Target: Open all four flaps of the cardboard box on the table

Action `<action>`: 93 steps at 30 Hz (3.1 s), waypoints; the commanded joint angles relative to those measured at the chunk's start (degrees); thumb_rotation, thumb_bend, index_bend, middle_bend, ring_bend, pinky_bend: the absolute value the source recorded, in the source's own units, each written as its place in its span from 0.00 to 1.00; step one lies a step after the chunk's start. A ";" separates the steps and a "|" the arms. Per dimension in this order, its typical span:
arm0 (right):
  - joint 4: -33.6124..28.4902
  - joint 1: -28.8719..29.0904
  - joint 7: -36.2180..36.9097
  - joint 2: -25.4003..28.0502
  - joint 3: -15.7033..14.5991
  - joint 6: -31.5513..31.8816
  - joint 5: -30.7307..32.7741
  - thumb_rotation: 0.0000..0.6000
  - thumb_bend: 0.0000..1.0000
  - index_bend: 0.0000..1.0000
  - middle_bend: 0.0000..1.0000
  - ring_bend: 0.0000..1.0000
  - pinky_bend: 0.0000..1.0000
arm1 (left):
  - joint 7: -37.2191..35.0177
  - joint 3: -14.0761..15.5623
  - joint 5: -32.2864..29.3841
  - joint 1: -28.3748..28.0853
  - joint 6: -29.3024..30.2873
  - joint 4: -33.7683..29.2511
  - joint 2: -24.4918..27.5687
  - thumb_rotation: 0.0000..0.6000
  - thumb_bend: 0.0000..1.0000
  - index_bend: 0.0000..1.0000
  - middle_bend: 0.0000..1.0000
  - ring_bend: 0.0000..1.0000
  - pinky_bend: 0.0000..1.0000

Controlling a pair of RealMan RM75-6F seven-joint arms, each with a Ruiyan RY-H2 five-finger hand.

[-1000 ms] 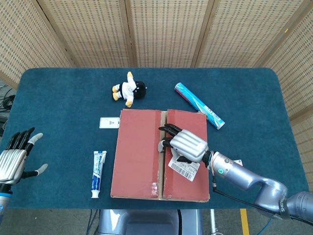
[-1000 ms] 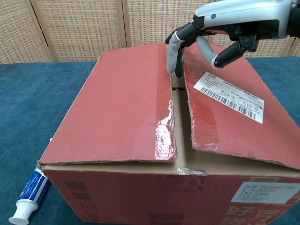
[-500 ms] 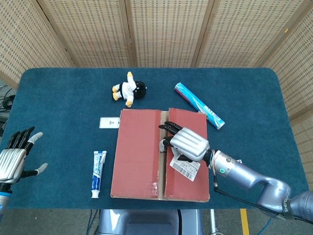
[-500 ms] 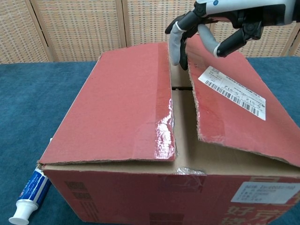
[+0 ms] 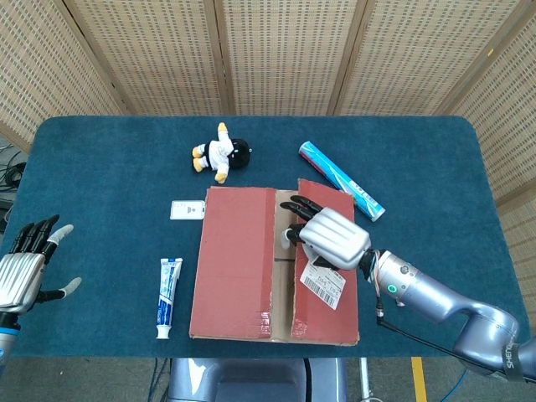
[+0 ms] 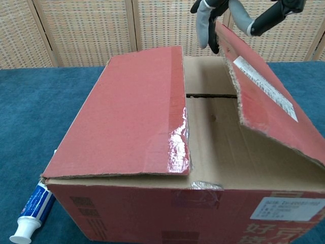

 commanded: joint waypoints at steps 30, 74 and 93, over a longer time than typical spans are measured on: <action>-0.54 -6.16 -0.74 13.19 0.77 3.35 1.16 1.00 1.00 0.40 0.50 0.10 0.00 | 2.05 -0.23 0.10 -0.66 0.15 -1.47 0.33 0.85 0.24 0.11 0.00 0.00 0.00; 4.15 -18.39 0.67 12.02 -0.65 13.79 5.70 1.00 1.00 0.30 0.27 0.01 0.00 | -4.34 -1.26 10.09 -7.46 -4.63 -3.42 5.76 0.86 0.16 0.11 0.00 0.00 0.00; 3.05 -25.61 -16.19 0.49 -1.90 23.74 14.14 1.00 0.98 0.09 0.06 0.00 0.00 | -30.92 -4.91 23.59 -28.27 -20.54 -1.46 12.68 0.75 0.05 0.11 0.00 0.00 0.00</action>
